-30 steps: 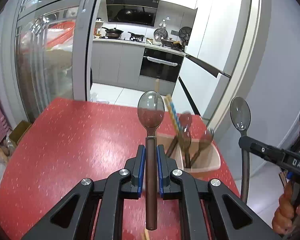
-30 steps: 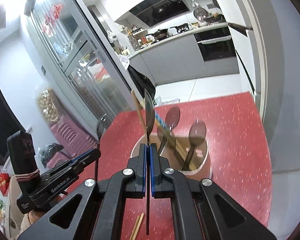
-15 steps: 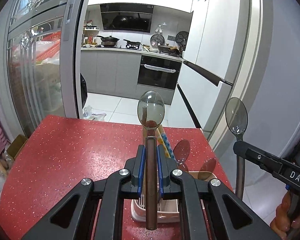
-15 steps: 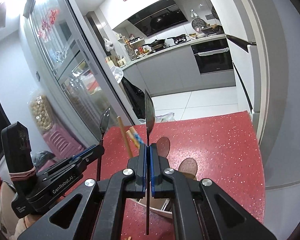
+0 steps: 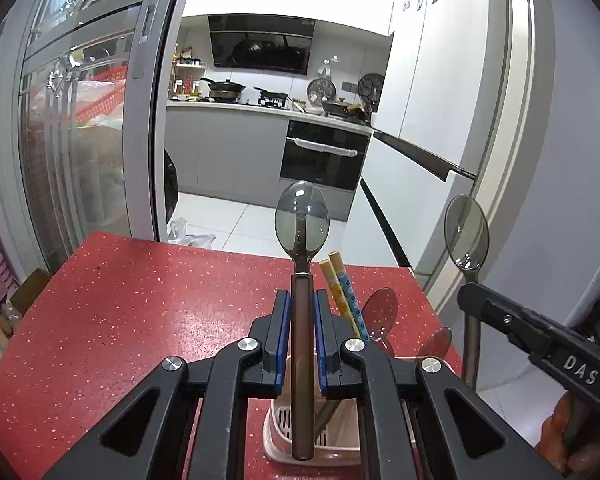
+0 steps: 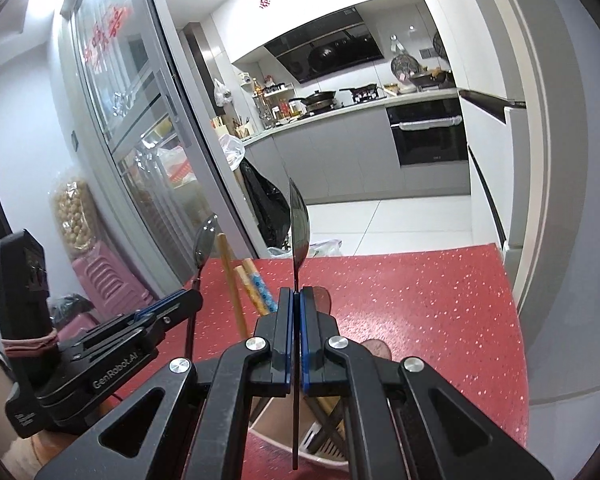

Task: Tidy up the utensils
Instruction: 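Lower the knife and spoon into the caddy and open both tools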

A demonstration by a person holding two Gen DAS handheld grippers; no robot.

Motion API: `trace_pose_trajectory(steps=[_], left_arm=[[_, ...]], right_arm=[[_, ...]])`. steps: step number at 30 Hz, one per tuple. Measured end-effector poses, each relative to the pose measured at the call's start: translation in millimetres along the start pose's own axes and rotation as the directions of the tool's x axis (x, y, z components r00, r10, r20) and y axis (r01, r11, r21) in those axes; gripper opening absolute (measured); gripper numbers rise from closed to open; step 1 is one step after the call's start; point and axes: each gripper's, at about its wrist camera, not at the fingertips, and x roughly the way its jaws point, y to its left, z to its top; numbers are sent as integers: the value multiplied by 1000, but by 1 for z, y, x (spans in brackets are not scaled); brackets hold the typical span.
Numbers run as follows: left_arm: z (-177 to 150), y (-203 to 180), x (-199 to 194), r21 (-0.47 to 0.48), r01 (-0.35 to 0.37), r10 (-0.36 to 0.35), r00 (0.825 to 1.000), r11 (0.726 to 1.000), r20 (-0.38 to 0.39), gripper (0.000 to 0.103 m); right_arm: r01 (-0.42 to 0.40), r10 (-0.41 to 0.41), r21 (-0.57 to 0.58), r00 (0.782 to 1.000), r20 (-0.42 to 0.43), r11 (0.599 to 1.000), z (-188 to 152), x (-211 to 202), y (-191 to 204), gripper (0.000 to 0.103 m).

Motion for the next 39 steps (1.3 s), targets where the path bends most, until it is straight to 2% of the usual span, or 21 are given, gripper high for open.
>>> trace_pose_trajectory(steps=[6,9,16,27,30,32,34,35,36,39], left_arm=[[-12,-3,10,24,-11,11,1000,1000,18,37],[-18,-8,8,55,-16,13,998,998,55,37],[-30,-13,-1,73,-17,11,997,997,83,37],[-54,-16,9,125,-52,56,998,991,-32,37],[-58,-14,6,111,-53,59,997,992,-52,37],[-60,-12,3,99,-55,61,997,994,-57,37],[-61,-9,1,90,-55,61,996,994,-61,37],[-61,-8,0,90,-57,62,996,994,-64,37],[-61,-8,-1,89,-54,60,996,995,-63,37],[-62,-6,-5,80,-58,62,997,995,-51,37]], right_arm=[[50,-49,-42,999,15,998,-11,14,-2,3],[75,-74,-61,997,29,995,-19,17,-3,3],[105,-103,-93,994,25,990,-37,17,-4,3],[111,-119,-129,991,-55,985,-57,18,-2,4],[115,-125,-116,989,-77,987,-58,16,-1,4],[115,-124,-100,988,-88,988,-58,14,-2,10],[111,-118,-80,989,-94,991,-57,9,-2,34],[114,-120,-68,989,-89,991,-57,6,-3,40],[119,-124,-59,989,-84,991,-57,3,-3,43],[121,-123,-23,989,-81,992,-57,-5,-5,43]])
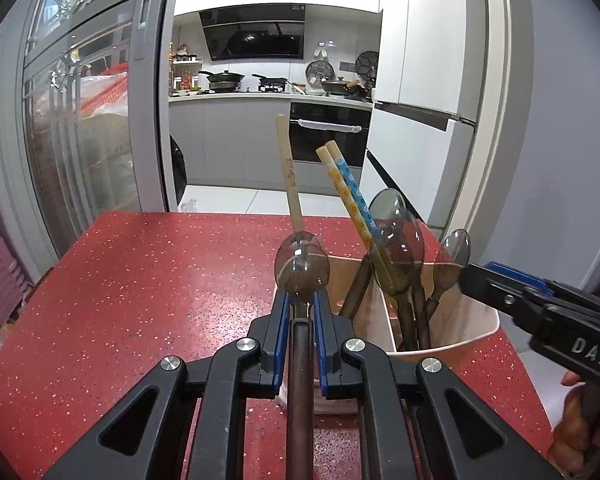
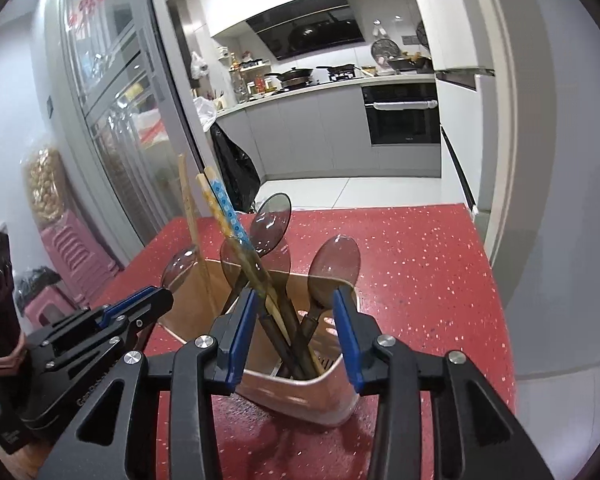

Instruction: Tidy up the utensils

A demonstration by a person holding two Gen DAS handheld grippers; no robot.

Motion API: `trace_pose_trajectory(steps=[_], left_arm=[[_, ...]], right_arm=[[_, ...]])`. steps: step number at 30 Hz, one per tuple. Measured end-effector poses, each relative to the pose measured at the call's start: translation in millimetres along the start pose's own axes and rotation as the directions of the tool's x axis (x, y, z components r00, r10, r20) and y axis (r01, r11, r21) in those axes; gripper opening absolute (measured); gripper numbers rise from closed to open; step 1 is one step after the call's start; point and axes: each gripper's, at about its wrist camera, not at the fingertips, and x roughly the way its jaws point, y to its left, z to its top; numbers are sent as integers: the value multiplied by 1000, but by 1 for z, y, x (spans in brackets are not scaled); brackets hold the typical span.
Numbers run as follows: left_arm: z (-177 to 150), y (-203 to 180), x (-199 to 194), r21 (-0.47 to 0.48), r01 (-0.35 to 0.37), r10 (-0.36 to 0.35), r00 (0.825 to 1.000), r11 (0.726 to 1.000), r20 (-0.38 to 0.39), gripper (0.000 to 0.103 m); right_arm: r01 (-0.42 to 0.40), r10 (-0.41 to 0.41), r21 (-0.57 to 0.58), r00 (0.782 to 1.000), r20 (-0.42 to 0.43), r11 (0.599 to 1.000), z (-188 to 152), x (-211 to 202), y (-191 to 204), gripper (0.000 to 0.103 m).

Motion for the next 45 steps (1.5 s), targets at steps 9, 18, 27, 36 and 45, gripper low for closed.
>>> trace_pose_trajectory(steps=[9,18,27,36,45], left_arm=[[-2,9,-12,-55,-7,9,999,998,39,103],[-9,17,-16,-37,-27,27,1000,999,-8,103],[-25,25,-31,7,-145,146,987,989,-66,103],[-43,20,-51,19,-141,142,988,990,-61,103],[-53,18,-63,7,-121,121,990,993,-66,103]], right_arm=[[-6,6,28,1000,-6,1000,-9,-19,4,47],[11,-11,38,1000,-16,999,-14,-32,8,58],[107,-104,48,993,-63,993,-27,-44,15,79],[229,-230,-7,972,-45,973,-42,-55,32,93],[292,-292,-9,956,17,956,-47,-71,40,103]])
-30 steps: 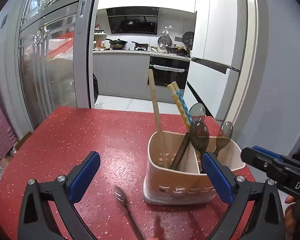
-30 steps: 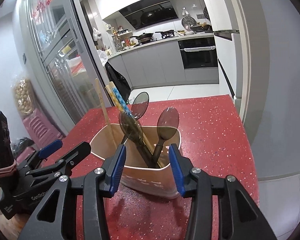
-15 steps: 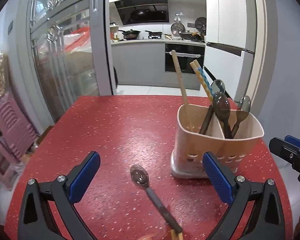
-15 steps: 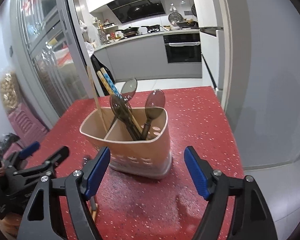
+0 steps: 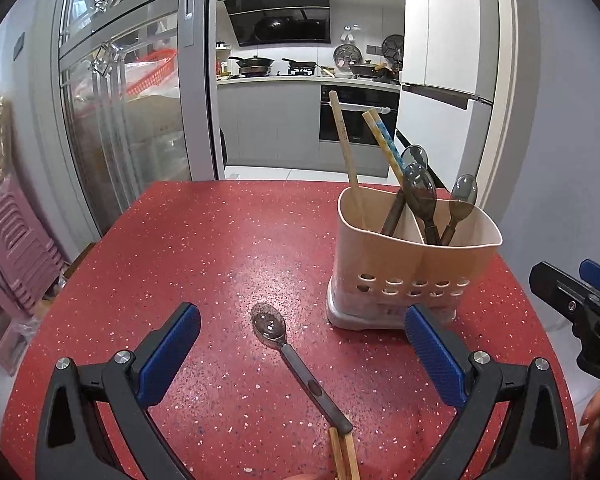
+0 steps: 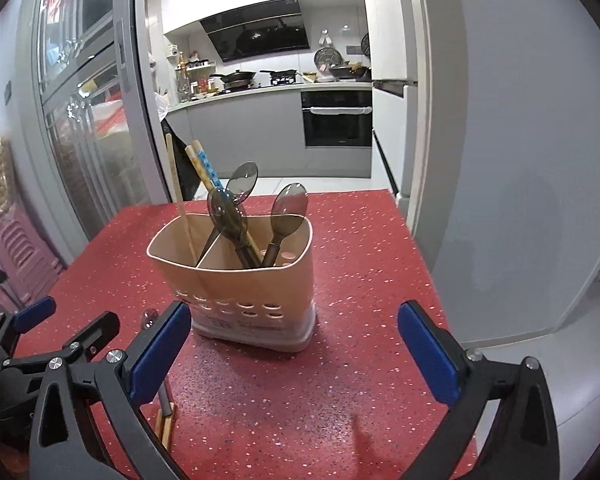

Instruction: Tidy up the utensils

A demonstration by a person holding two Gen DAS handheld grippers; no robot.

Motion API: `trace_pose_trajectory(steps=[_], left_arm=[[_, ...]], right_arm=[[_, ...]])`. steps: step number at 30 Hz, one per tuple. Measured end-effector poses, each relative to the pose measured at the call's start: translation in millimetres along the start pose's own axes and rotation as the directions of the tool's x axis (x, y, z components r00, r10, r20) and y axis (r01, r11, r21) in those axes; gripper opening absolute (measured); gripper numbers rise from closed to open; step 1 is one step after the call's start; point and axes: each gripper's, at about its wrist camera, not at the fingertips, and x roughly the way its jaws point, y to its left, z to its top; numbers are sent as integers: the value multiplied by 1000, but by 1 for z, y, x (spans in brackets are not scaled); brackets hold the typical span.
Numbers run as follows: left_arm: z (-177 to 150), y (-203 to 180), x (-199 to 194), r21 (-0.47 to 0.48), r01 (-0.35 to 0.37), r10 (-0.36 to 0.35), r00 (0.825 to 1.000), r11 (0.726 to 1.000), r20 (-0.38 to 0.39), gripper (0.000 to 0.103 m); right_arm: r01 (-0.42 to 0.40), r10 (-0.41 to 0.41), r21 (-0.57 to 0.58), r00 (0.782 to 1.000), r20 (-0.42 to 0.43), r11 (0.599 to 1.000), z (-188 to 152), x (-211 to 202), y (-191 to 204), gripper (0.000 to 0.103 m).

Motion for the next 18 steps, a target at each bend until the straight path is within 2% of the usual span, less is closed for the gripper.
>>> trace_pose_trajectory(steps=[18], left_arm=[[-2,4,-7,-11,-1,1,1000,1000,-2,103]], right_arm=[[-7,7,-12,1000,-15,1000,-4,-9,10,103]])
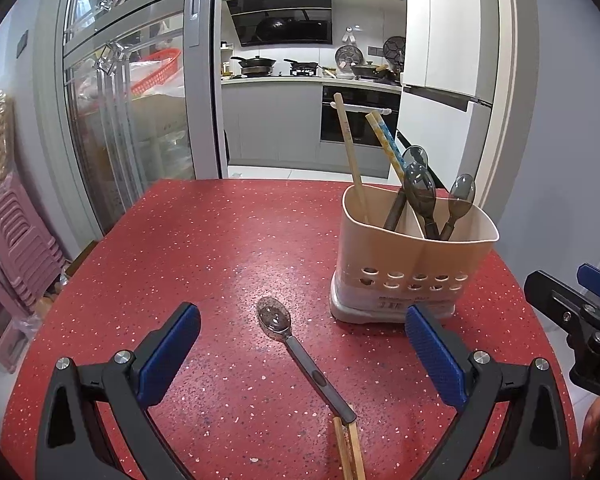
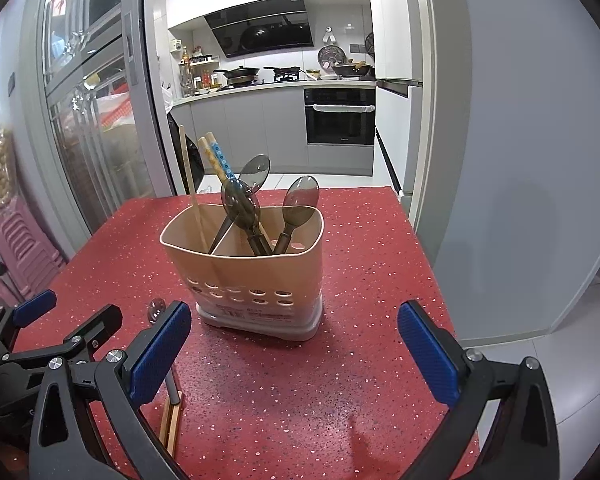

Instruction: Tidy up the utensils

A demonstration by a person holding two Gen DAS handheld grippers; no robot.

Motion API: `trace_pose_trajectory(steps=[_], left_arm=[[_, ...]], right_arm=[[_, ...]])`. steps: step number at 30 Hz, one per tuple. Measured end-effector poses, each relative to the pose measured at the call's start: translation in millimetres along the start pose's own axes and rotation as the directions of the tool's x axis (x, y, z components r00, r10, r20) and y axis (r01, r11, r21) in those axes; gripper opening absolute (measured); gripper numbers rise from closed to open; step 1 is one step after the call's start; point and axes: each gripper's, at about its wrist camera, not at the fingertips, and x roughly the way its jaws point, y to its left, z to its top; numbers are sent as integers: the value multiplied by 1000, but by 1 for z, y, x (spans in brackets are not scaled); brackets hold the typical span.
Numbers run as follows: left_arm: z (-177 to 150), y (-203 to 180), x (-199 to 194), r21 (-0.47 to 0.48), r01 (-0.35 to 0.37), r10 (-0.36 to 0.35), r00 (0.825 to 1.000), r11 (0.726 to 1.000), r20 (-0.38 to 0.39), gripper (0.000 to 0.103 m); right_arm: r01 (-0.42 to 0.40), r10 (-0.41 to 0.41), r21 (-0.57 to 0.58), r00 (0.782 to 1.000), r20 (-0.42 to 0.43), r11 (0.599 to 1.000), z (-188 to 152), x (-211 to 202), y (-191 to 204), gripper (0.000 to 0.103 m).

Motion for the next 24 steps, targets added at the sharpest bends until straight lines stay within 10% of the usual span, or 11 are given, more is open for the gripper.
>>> trace_pose_trajectory(steps=[24], left_arm=[[-3,0,-1,1,4,-4,1000,1000,-17,103]], right_arm=[[5,-5,13,1000,-8,1000,-2,0,-4,103]])
